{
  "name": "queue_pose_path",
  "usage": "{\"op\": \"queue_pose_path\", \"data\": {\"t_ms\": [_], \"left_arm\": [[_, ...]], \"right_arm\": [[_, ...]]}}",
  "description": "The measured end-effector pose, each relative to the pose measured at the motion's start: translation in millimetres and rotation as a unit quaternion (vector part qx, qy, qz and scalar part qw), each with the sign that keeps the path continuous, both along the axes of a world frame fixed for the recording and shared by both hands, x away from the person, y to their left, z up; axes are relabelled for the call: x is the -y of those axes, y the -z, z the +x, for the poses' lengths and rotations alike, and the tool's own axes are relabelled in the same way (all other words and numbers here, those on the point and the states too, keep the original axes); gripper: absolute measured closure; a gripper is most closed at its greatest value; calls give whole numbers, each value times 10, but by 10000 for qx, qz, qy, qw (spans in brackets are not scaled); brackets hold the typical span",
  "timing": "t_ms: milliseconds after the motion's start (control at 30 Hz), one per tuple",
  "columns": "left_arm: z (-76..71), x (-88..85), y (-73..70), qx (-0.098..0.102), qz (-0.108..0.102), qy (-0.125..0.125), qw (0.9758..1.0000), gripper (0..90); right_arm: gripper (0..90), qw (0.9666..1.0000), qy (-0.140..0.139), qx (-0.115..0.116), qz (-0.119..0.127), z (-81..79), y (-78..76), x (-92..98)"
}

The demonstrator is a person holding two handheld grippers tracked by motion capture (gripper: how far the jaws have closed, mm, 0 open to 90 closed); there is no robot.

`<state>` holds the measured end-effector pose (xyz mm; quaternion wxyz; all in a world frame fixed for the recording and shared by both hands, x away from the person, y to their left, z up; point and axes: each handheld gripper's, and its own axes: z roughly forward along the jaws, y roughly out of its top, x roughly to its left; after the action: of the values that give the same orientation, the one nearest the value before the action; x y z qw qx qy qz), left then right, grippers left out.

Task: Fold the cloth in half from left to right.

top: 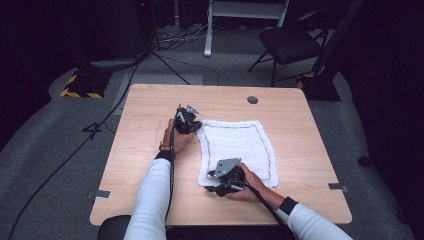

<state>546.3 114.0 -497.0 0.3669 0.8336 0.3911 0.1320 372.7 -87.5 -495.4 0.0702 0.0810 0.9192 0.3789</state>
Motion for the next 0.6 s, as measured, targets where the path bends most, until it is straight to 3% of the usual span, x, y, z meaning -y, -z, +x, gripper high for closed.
{"op": "queue_pose_path", "data": {"t_ms": [133,233,367,533,600], "left_arm": [[-11,-29,9,-41,-115,-2,9999,869],[-13,-64,15,-46,-241,30,9997,869],[-16,-89,15,-50,-222,21,9997,869],[-25,-96,-26,-15,-115,-33,9999,870],[-30,-124,-47,10,-97,-48,9999,870]], "right_arm": [[471,9999,120,29,21,32,4,-95],[625,9999,145,-52,17,56,-5,-131],[815,9992,373,-62,-131,101,-35,-147],[859,9988,459,24,-196,79,-46,-157],[862,9991,344,53,-232,50,-52,-174]]}}
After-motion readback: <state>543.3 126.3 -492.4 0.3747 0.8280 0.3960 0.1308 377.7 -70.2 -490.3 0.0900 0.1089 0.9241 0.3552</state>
